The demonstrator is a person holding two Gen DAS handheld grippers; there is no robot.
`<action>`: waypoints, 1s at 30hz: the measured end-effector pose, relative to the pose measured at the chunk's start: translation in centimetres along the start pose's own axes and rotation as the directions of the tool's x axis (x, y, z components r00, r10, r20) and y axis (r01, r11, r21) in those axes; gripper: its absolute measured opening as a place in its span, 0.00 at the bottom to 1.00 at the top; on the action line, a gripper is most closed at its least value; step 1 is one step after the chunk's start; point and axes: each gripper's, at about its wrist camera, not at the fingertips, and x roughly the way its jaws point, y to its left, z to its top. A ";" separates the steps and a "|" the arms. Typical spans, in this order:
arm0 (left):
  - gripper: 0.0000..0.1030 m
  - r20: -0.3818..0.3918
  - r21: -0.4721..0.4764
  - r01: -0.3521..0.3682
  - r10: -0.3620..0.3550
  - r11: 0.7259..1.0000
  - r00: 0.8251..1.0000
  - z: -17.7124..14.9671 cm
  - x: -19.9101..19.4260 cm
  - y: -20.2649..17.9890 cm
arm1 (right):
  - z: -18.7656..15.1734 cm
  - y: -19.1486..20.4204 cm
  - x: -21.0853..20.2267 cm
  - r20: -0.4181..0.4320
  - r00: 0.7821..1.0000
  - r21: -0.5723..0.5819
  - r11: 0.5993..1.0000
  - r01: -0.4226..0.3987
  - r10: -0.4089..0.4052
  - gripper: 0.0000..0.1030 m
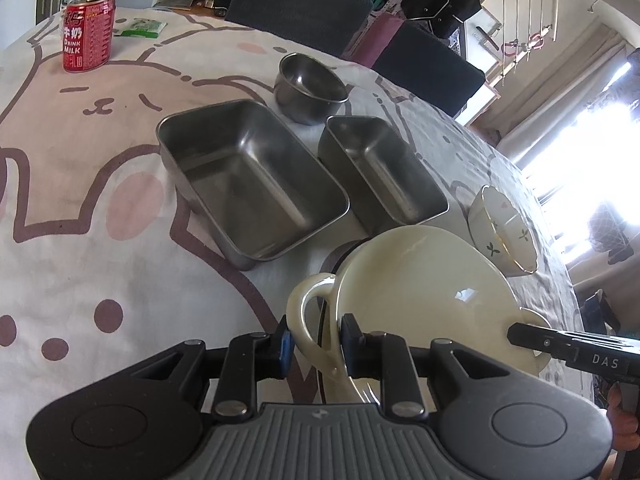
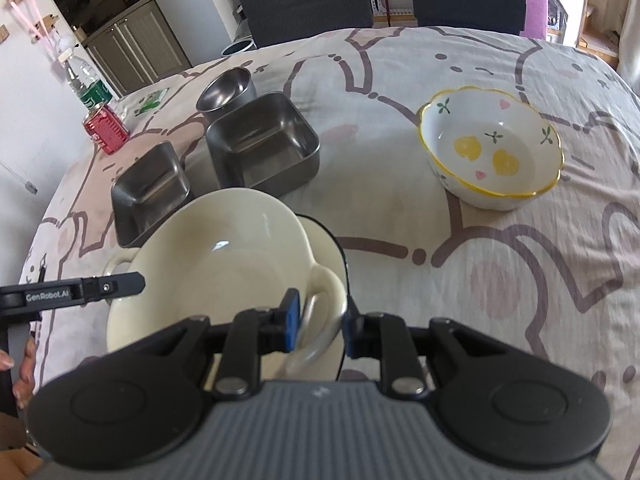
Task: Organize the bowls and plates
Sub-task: 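Lower the cream bowl with both grippers onto the white plate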
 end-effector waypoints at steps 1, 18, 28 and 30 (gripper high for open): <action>0.26 -0.003 -0.005 -0.001 0.001 1.000 1.000 0.0 0.1 0.1 | 0.0 0.0 0.0 0.000 1.000 -0.004 1.000 0.002 -0.002 0.25; 0.26 -0.015 0.043 -0.028 0.029 0.999 0.999 -0.2 0.3 -0.5 | -0.5 0.5 0.9 -0.050 0.998 -0.079 0.997 0.027 -0.031 0.28; 0.27 -0.032 0.051 -0.024 0.025 0.998 0.999 -0.1 0.4 -0.6 | -0.2 0.5 1.1 -0.076 0.996 -0.119 0.992 0.030 -0.040 0.30; 0.27 -0.034 0.057 -0.024 0.026 0.998 0.999 -0.1 0.4 -0.7 | -0.2 0.5 1.1 -0.080 0.996 -0.120 0.992 0.034 -0.044 0.30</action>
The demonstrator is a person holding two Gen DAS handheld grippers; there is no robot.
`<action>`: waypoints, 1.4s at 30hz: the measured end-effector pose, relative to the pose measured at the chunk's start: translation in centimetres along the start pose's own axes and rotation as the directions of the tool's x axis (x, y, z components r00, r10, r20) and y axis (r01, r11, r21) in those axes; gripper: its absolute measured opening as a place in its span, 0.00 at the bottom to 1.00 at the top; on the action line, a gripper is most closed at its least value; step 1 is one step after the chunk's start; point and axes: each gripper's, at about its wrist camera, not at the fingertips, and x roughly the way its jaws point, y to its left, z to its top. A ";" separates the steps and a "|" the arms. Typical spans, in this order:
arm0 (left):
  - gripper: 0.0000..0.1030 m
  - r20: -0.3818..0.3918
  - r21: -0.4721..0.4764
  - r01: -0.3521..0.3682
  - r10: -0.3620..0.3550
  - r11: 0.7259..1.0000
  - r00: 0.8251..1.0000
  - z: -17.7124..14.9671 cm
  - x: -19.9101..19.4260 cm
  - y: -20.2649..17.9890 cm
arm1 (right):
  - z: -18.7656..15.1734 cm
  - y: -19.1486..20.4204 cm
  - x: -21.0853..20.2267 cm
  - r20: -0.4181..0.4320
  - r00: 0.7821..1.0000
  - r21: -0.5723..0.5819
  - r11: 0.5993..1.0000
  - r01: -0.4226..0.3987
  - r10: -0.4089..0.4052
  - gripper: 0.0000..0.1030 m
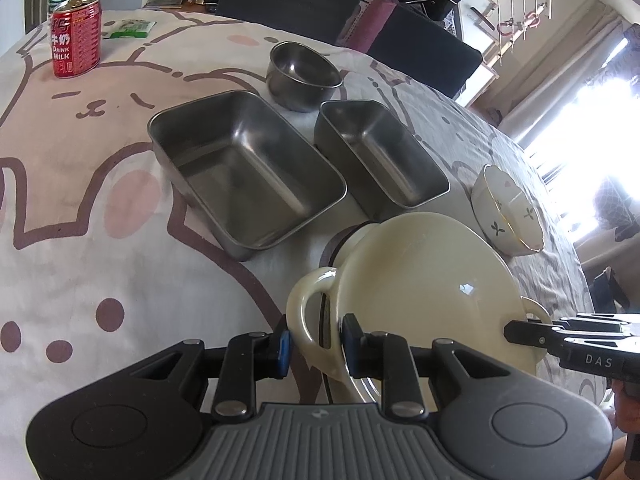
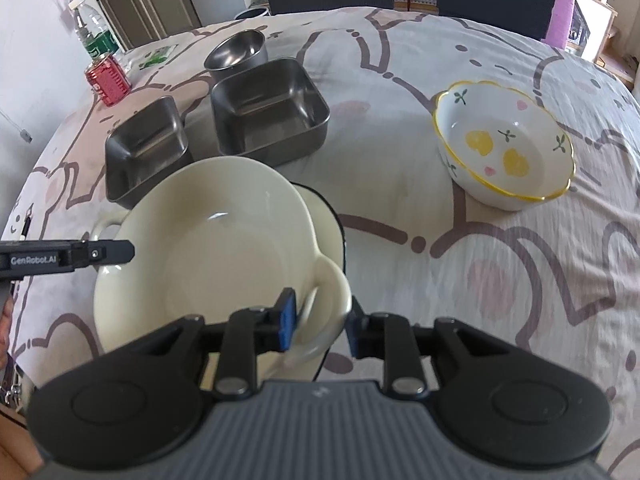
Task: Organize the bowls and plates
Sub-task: 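Lower the cream bowl with both grippers onto the white plate, then open both grippers to release the cream bowl and withdraw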
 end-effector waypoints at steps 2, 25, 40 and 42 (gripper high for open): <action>0.27 -0.001 0.010 -0.002 0.002 1.000 1.000 0.1 0.0 -0.1 | 0.0 0.1 0.1 -0.001 1.000 -0.002 1.000 0.002 -0.002 0.30; 0.29 -0.018 0.072 -0.029 0.031 0.997 0.999 0.1 -0.1 -1.3 | -0.5 0.2 0.9 0.008 0.999 -0.066 0.997 0.042 -0.042 0.35; 1.00 0.069 0.021 -0.090 0.088 0.996 0.994 0.9 -3.0 -2.7 | -0.8 -0.4 -3.0 0.144 0.987 -0.112 0.992 -0.060 0.076 0.85; 1.00 0.100 0.041 -0.088 0.084 0.995 0.992 1.7 -3.3 -4.0 | -0.5 -1.3 -4.0 0.189 0.980 -0.101 0.994 -0.050 0.068 0.92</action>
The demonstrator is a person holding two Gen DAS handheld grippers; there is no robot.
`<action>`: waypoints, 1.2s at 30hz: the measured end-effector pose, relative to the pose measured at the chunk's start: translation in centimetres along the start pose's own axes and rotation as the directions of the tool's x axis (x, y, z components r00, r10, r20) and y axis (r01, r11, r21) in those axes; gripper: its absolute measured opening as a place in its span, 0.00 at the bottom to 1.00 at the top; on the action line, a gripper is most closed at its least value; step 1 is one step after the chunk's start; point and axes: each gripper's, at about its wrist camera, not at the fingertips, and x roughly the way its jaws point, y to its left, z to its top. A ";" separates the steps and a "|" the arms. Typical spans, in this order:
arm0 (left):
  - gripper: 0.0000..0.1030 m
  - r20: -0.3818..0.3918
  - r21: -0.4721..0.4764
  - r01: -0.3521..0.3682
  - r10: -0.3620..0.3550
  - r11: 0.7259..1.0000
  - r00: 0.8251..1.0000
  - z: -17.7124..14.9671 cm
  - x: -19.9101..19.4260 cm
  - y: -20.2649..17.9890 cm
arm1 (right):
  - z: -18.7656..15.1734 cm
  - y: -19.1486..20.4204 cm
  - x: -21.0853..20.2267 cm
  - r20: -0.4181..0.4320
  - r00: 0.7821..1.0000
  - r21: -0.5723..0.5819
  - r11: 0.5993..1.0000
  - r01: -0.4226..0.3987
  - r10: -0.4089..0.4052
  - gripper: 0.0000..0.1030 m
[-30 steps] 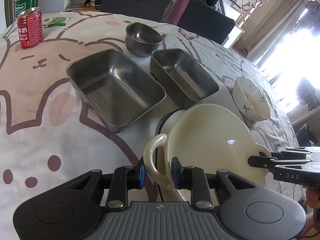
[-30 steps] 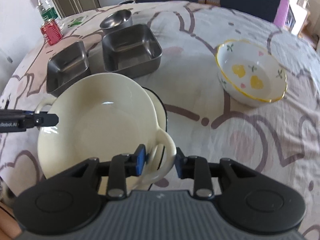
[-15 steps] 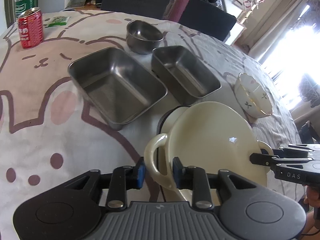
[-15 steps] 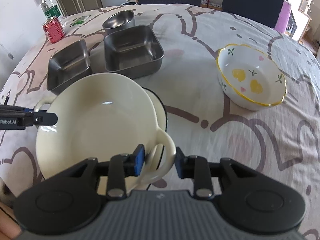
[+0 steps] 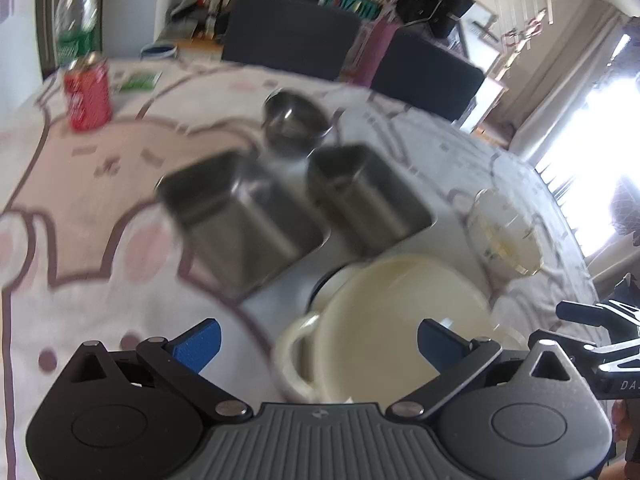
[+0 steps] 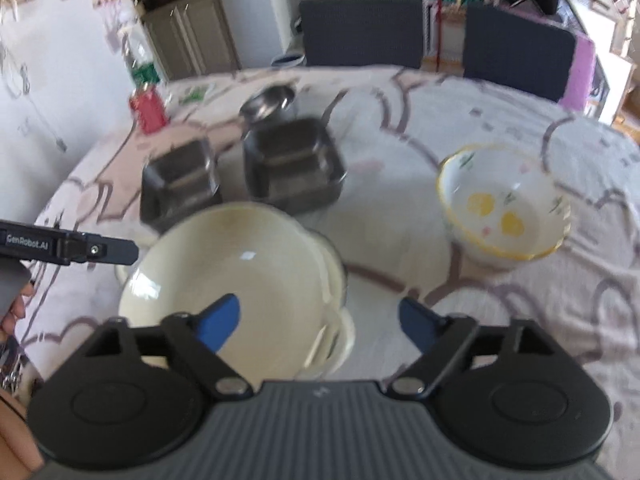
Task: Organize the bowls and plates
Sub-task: 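Open both grippers to release the cream bowl and withdraw, then move both grippers to the yellow-rimmed floral bowl and close on its rim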
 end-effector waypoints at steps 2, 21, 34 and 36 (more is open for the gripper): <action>1.00 0.026 0.036 0.009 -0.010 0.999 1.000 0.9 -0.1 -1.6 | 0.4 -1.1 -0.9 0.042 0.999 0.013 1.000 0.014 -0.015 0.98; 1.00 0.106 0.330 -0.051 0.017 0.943 0.994 7.4 9.2 -18.2 | 3.6 -15.3 -2.0 0.083 0.962 0.277 0.933 0.230 -0.262 0.98; 0.50 -0.054 0.321 0.070 -0.055 0.945 0.997 10.4 17.7 -21.4 | 5.3 -23.1 4.5 -0.064 0.974 0.476 0.851 0.222 -0.219 0.35; 0.37 -0.078 0.319 0.072 -0.049 0.945 0.996 10.3 18.8 -21.5 | 5.3 -23.3 5.2 -0.075 0.970 0.479 0.845 0.237 -0.230 0.31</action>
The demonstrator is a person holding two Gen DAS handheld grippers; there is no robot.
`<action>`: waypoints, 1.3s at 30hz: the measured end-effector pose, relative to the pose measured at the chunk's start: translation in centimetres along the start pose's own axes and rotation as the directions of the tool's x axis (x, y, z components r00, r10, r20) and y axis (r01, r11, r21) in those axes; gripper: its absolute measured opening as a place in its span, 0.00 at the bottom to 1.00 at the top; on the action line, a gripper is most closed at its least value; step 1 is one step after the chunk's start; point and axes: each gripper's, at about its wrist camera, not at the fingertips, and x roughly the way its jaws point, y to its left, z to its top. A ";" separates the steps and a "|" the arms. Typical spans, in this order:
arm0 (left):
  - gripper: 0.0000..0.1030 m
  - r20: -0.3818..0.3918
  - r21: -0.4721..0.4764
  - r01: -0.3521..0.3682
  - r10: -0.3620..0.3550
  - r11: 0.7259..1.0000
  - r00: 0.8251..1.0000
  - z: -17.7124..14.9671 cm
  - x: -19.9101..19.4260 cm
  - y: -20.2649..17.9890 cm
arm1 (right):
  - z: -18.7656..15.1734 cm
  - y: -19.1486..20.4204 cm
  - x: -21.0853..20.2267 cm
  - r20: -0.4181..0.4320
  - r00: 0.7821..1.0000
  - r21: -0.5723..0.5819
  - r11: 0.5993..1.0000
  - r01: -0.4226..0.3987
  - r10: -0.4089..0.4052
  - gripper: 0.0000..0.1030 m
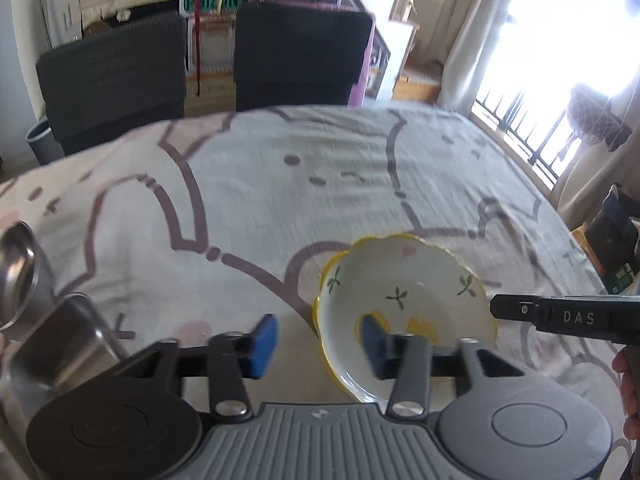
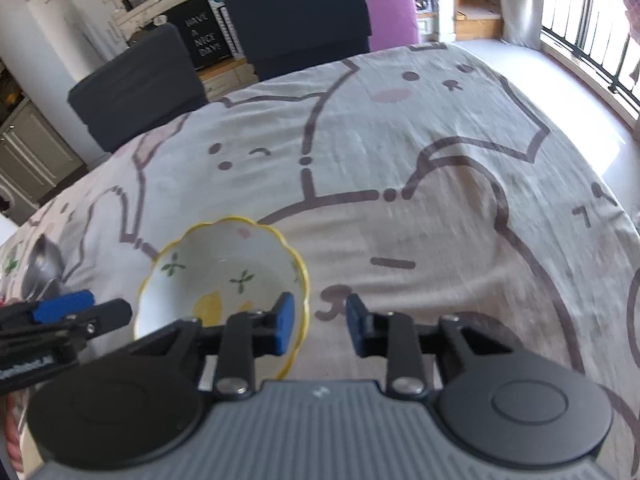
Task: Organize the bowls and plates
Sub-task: 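Move both grippers to the yellow-rimmed floral bowl and close on its rim, then lift the yellow-rimmed bowl with both grippers and carry it over the cream bowl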
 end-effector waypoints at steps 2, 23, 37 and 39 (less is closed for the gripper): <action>0.26 -0.012 -0.004 0.000 0.000 1.000 1.000 0.1 1.0 0.0 | 0.0 0.0 0.7 -0.013 1.000 -0.001 1.000 -0.001 0.001 0.26; 0.07 -0.056 -0.034 0.023 -0.025 0.999 0.998 -0.3 3.3 0.6 | -1.2 2.2 3.8 -0.043 0.999 -0.066 0.997 0.026 -0.029 0.11; 0.05 0.101 -0.084 0.035 -0.026 0.996 0.994 -0.9 -6.0 1.8 | -2.2 3.6 -3.0 0.063 0.994 -0.099 0.992 -0.083 0.089 0.09; 0.05 0.124 -0.094 0.035 -0.023 0.995 0.992 -1.3 -7.7 2.2 | -2.5 4.1 -4.3 0.079 0.990 -0.104 0.989 -0.106 0.114 0.09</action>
